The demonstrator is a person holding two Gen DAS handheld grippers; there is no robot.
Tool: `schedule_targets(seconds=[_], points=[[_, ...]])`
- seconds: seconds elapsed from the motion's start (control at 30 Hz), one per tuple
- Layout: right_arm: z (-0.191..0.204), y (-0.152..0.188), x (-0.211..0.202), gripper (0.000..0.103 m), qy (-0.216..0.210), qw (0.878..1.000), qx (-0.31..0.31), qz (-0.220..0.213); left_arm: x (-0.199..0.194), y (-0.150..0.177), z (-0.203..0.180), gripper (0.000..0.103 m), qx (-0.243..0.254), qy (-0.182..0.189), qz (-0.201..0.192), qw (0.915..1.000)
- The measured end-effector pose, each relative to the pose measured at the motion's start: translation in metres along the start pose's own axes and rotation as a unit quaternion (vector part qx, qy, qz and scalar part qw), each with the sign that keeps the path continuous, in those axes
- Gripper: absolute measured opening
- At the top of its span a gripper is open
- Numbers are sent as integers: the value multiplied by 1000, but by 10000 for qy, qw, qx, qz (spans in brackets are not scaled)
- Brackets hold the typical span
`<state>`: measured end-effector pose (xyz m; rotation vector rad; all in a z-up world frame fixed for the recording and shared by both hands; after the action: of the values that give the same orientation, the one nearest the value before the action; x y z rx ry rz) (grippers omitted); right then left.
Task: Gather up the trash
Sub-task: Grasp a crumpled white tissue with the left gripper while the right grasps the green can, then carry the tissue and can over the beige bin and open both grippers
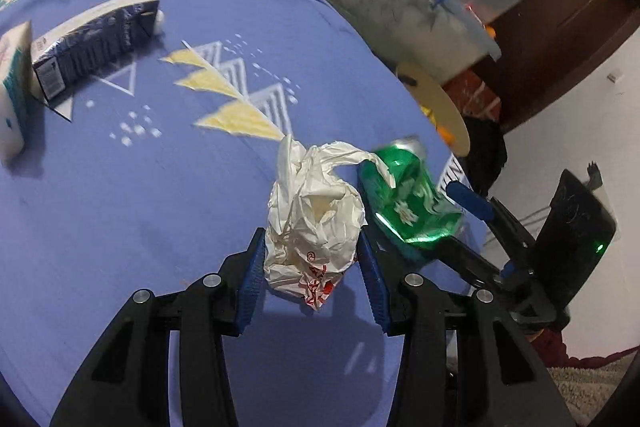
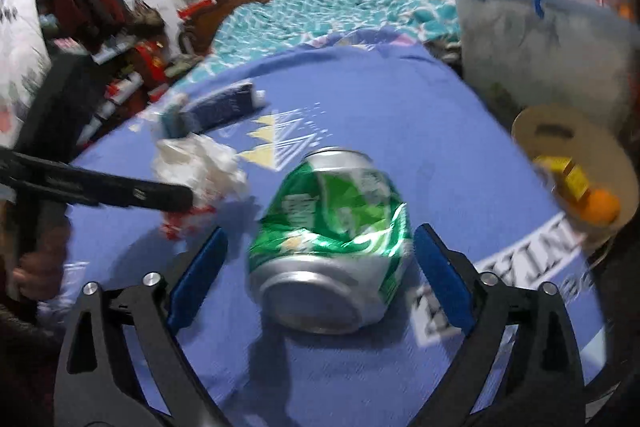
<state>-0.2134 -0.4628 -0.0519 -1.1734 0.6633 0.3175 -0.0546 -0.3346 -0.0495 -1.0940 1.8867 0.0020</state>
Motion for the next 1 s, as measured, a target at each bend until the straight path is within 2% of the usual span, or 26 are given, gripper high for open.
schedule_targets(seconds=[0.13,0.2,0.27,0.33,0.47,0.53,0.6,0.7,0.8,0.87,1.0], points=[[-28,-10,-17,97,-609,9938,923,-58,-2,2,-20,43,157,-21,-15,9999],[-56,-14,-11,91,-830,9843,1545,185,-1,1,-25,43,205,3,1,9998],[-72,-14,6,61,-939,9778,1771,603,4,1,-29,43,243,-42,70,9997],[-78,-14,20,49,-1009,9749,1790,857,6,2,-28,43,238,-89,139,9996],[-70,-4,49,46,-1281,9653,1803,1391,21,3,-27,43,151,-205,280,9993],[-57,-1,53,44,-1336,9672,1613,1440,25,5,-22,43,109,-282,337,9990],[-36,2,57,44,-1614,9634,1478,1550,32,8,-16,43,31,-345,433,9985],[-29,2,57,38,-1707,9634,1461,1463,37,5,-16,44,25,-376,467,9982],[-45,-6,48,26,-1756,9624,1682,1209,40,-4,-21,43,94,-356,516,9980],[-65,-13,42,19,-1594,9648,1842,992,47,-16,-28,43,182,-335,577,9976],[-124,-29,26,18,-1182,9639,2322,556,69,-47,-51,43,482,-148,672,9965]])
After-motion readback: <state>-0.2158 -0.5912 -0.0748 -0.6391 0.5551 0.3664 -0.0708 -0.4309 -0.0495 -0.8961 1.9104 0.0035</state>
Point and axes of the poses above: each gripper's, at about its wrist camera, not at the fingertips, and x roughly the way its jaws point, z to its left, y to its underside, the point moved 8 cm from there along x, roughly the way its jaws point, and after that the axes turned 9 degrees about y, right-handed, at the moved point
